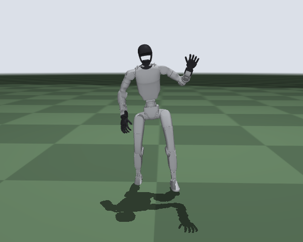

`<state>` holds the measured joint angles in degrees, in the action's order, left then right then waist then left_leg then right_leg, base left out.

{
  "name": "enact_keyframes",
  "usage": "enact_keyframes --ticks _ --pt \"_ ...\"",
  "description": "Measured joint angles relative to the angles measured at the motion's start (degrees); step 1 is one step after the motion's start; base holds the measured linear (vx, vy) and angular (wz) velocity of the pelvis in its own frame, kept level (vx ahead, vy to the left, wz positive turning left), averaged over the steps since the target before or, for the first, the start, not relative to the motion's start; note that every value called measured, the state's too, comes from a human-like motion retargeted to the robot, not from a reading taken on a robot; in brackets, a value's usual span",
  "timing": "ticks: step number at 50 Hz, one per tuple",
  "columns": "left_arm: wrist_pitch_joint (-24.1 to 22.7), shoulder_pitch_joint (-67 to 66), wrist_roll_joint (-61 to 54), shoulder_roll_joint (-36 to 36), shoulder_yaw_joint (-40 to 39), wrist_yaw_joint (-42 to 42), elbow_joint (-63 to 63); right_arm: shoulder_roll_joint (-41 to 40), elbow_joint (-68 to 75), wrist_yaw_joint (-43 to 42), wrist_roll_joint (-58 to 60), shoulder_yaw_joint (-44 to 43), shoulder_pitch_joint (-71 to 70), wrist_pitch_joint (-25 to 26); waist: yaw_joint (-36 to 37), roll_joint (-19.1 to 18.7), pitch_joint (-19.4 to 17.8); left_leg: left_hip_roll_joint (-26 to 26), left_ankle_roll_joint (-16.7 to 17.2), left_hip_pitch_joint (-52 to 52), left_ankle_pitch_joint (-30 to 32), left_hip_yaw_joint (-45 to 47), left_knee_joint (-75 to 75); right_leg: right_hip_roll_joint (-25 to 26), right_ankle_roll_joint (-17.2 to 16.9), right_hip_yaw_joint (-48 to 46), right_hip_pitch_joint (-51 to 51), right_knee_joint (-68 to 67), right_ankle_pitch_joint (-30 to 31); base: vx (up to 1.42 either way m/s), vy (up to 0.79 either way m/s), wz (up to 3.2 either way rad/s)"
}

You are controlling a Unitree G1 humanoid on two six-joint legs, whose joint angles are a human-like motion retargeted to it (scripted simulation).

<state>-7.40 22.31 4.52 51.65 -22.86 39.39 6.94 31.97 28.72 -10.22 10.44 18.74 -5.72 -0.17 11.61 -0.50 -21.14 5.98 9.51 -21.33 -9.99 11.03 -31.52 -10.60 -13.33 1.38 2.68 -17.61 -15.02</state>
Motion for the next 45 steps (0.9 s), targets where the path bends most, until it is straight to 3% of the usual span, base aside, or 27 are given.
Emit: enact_keyframes --ticks 4,8,12,15,17,20,22,26,29,34,38,40,43,45 --pt "6.06 20.21 11.76 2.08 18.79 -7.04 -1.88 -0.03 5.09 3.81 -3.55 4.93 -3.63 0.06 -0.22 2.28 0.01 -2.30 0.10 -3.65 8.96 -3.19 20.74 -0.50 -0.56 -0.69 -2.73 -0.81 -1.17 0.26 0.04 0.13" --pt "7.42 38.15 18.15 0.71 39.74 -10.37 -13.21 -2.80 11.15 2.97 -7.49 10.00 -4.69 -1.22 1.20 4.34 -0.20 -1.44 0.93 -1.75 11.04 -5.19 35.56 0.86 -0.03 -0.56 0.36 0.97 -1.78 0.50 0.09 -0.34" --pt "6.53 48.01 20.75 -7.16 58.34 -14.97 -31.44 -6.88 16.13 3.59 -5.94 13.60 -3.46 -1.19 3.89 9.03 0.68 -1.41 0.44 -0.10 15.46 -6.49 36.52 0.99 -0.03 0.16 3.01 -0.64 -1.39 0.65 0.15 -0.43" --pt "5.30 46.24 18.80 -14.71 64.31 -18.42 -45.02 -9.53 18.64 3.75 -2.16 15.32 -1.95 -0.21 4.53 12.38 1.43 -1.45 -0.56 2.01 21.11 -8.08 35.58 1.21 1.03 0.68 2.54 -7.41 2.00 0.71 0.21 -0.09" --pt "4.82 40.87 14.43 -19.07 63.29 -20.10 -52.02 -10.66 19.51 3.08 -0.66 15.40 -0.58 0.74 3.80 13.74 1.58 -1.79 -1.73 2.68 19.41 -9.08 31.69 1.28 2.62 -0.08 0.17 -15.75 7.67 0.70 0.22 0.28" --pt "4.06 28.69 5.11 -25.04 56.42 -21.27 -58.50 -11.73 19.24 0.57 -0.44 13.38 3.62 1.08 2.05 13.37 2.74 -1.09 -2.03 0.95 10.88 -10.68 19.09 1.50 4.85 -4.34 -5.76 -30.82 16.75 0.68 0.20 0.39" --pt "3.13 22.24 -9.83 -27.67 49.86 -18.87 -59.51 -11.24 19.13 -2.69 -2.90 12.25 3.29 1.95 1.59 12.29 2.14 -0.40 -3.68 5.05 10.70 -11.37 22.59 0.52 8.58 -7.80 -10.06 -37.79 16.89 0.63 0.19 0.20" --pt "-1.47 6.82 -40.69 -34.57 34.32 -19.91 -58.33 -11.06 18.40 -6.93 -4.27 7.84 6.27 2.60 -0.09 8.62 2.38 1.60 -1.84 8.76 4.18 -12.43 18.12 0.53 10.38 -13.94 -14.91 -42.10 14.02 0.63 0.17 0.24" --pt "-2.76 -0.38 -63.97 -38.24 25.23 -21.76 -58.43 -9.94 19.45 -7.44 -7.58 7.57 4.45 4.47 0.11 7.14 2.79 1.86 -2.46 15.70 7.13 -11.67 28.78 3.10 12.29 -12.96 -20.33 -35.80 13.07 0.55 0.14 -0.21" --pt "-5.29 -10.70 -83.00 -41.52 15.02 -25.63 -61.73 -9.81 20.79 -5.78 -9.96 5.00 3.62 5.66 -2.60 5.45 3.02 0.09 -1.54 20.20 4.57 -12.36 31.48 4.17 8.37 -13.69 -24.32 -14.48 16.40 0.58 0.10 0.34" --pt "-10.43 -15.18 -91.23 -42.83 6.29 -23.80 -61.33 -9.65 19.01 -7.10 -10.34 1.49 5.07 6.01 -5.34 5.27 0.15 -3.56 -1.51 24.88 1.32 -14.79 31.39 2.19 2.88 -11.35 -22.49 7.94 23.21 0.65 0.02 0.84" --pt "-13.22 -16.58 -93.99 -42.92 0.72 -22.17 -59.20 -9.74 17.84 -8.19 -9.77 -0.94 7.27 6.22 -5.91 4.73 -1.24 -4.67 -1.23 27.83 -0.76 -16.02 30.70 0.85 0.19 -10.50 -21.33 15.89 23.64 0.72 -0.06 0.79" --pt "-16.34 -18.29 -94.69 -42.26 -7.66 -20.17 -53.04 -10.00 16.47 -8.72 -7.93 -5.02 11.89 6.55 -5.91 2.76 -1.82 -4.67 -1.28 31.51 -4.19 -16.09 27.81 -0.23 -1.62 -12.80 -19.64 20.21 20.82 0.77 -0.13 0.54" --pt "-18.24 -18.06 -93.69 -41.76 -12.25 -18.20 -47.39 -9.80 16.36 -7.21 -6.48 -7.13 13.83 7.44 -5.71 1.23 -2.08 -4.94 -0.90 32.82 -5.11 -15.62 24.48 -0.84 -1.25 -13.99 -17.57 21.06 22.34 0.78 -0.17 0.32"
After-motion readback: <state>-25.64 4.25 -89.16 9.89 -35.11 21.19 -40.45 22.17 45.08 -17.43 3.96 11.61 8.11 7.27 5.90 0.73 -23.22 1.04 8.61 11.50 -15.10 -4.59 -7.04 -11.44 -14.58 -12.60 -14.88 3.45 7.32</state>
